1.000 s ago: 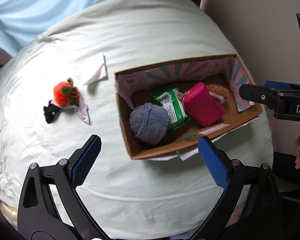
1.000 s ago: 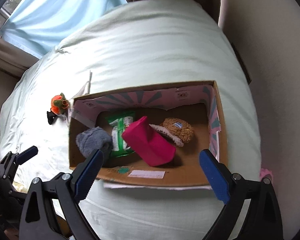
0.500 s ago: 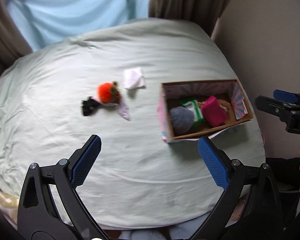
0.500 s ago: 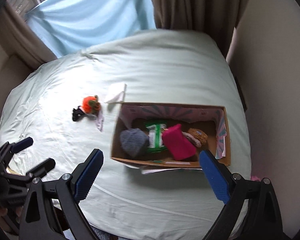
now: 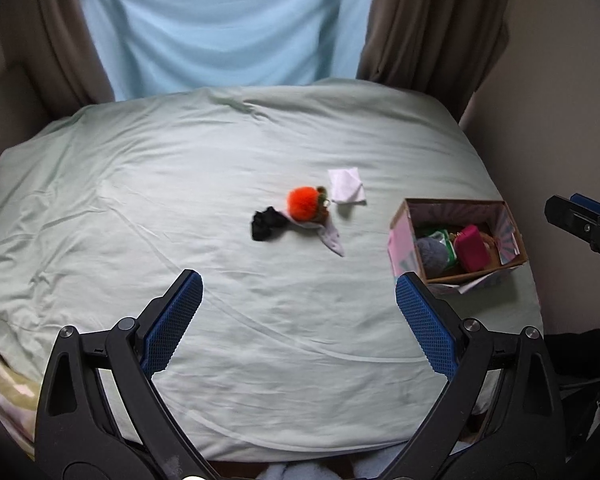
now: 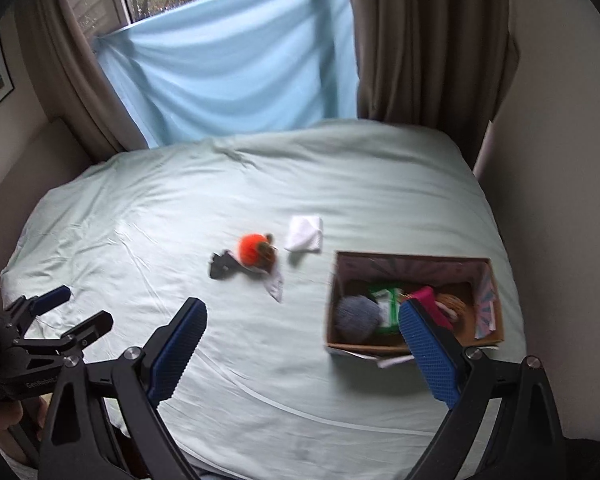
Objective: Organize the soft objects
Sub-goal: 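Lift both tools away from the box toward the remaining items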
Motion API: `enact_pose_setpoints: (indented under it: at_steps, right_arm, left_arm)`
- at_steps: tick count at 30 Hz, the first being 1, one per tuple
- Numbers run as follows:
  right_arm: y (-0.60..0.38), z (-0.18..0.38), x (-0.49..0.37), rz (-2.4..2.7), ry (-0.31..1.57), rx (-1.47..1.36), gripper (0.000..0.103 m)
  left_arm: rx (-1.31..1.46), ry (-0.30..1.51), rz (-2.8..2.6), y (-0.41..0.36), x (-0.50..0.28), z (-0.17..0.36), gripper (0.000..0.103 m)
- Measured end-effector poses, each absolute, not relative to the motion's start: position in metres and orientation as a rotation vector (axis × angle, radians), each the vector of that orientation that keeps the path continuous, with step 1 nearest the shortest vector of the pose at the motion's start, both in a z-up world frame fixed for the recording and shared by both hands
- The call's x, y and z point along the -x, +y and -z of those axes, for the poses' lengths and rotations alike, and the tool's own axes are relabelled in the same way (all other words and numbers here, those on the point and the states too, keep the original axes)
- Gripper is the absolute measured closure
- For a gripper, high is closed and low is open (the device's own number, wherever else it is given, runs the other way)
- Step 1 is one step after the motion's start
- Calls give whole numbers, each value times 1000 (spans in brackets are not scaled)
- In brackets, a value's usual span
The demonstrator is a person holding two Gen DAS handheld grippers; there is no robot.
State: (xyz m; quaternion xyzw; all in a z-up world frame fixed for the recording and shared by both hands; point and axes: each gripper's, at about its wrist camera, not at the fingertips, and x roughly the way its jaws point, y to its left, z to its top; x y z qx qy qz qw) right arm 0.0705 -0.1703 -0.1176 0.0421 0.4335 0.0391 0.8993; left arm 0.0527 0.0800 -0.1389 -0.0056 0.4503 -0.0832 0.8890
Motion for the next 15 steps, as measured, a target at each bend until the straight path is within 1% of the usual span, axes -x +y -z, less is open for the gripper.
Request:
enact_pose_setpoints:
  at_steps: [8,15]
  right_arm:
    - [-129,118,-87,-33,844,-131,7]
    - [-119,124,-123,2,847,-121,7]
  left_arm:
    - [-1,914,229,121,-80,143,6]
    - [-6,908,263,120,-126,153,6]
